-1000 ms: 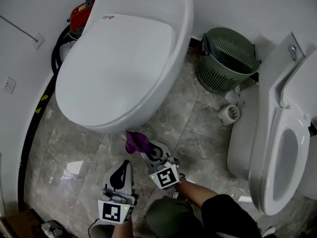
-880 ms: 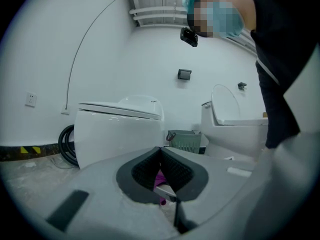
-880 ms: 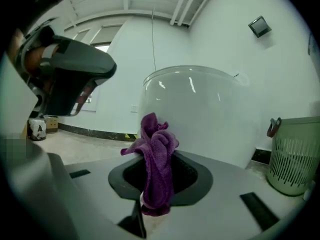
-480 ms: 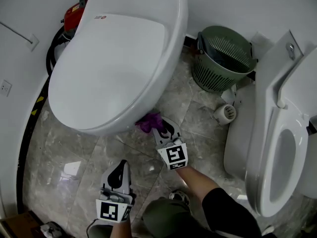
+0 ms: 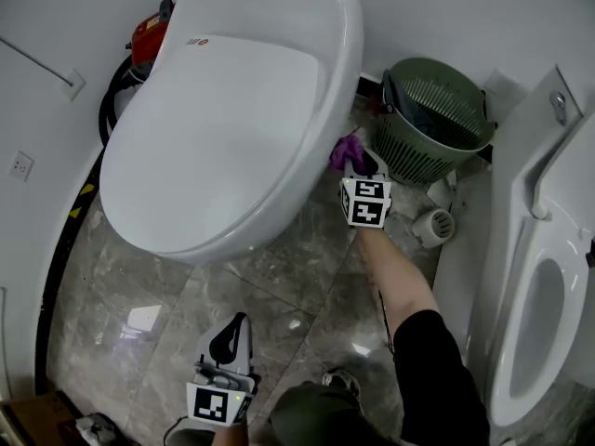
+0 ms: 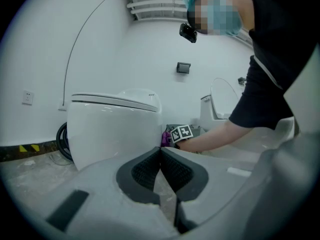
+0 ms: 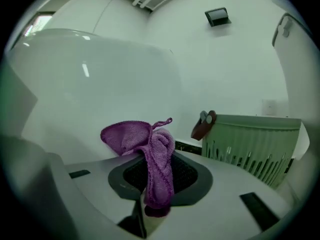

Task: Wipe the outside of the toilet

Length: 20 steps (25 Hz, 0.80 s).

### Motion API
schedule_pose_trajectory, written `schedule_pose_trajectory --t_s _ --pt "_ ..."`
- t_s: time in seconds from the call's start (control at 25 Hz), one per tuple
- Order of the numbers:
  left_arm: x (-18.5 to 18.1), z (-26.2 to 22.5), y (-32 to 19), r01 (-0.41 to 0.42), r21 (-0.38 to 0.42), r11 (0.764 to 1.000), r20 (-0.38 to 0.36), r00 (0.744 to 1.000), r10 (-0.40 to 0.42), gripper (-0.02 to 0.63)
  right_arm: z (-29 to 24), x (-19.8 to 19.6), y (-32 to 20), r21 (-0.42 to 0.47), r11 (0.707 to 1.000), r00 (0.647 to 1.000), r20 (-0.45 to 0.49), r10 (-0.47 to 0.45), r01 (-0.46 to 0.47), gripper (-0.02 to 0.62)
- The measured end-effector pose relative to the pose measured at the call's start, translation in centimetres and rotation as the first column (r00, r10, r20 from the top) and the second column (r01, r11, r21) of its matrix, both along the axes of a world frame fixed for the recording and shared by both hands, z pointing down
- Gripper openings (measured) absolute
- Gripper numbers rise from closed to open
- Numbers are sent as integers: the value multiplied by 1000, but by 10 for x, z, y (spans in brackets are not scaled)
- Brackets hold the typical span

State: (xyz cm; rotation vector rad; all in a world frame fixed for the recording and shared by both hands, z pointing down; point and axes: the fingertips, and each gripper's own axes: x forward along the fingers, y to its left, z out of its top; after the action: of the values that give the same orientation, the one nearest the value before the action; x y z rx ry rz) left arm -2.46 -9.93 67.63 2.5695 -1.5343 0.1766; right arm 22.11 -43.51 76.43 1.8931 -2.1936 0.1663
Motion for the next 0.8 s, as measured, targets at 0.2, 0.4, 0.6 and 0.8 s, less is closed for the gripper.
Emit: schedule_pose_trajectory --t_s 0.2,0.4,0.6,0.8 --pt "-15 6 8 33 -16 999 22 999 -32 3 -3 28 -35 -93 990 994 19 106 -104 89" --pt "-23 3 6 48 -3 999 35 998 -48 3 -5 26 -19 -61 993 993 39 108 -106 89" --pt "-20 1 0 37 29 999 7 999 -38 3 5 2 55 24 1000 999 50 -18 17 89" --pt "-12 9 0 7 12 1000 10 1000 -7 3 30 -58 158 30 981 978 86 -191 189 89"
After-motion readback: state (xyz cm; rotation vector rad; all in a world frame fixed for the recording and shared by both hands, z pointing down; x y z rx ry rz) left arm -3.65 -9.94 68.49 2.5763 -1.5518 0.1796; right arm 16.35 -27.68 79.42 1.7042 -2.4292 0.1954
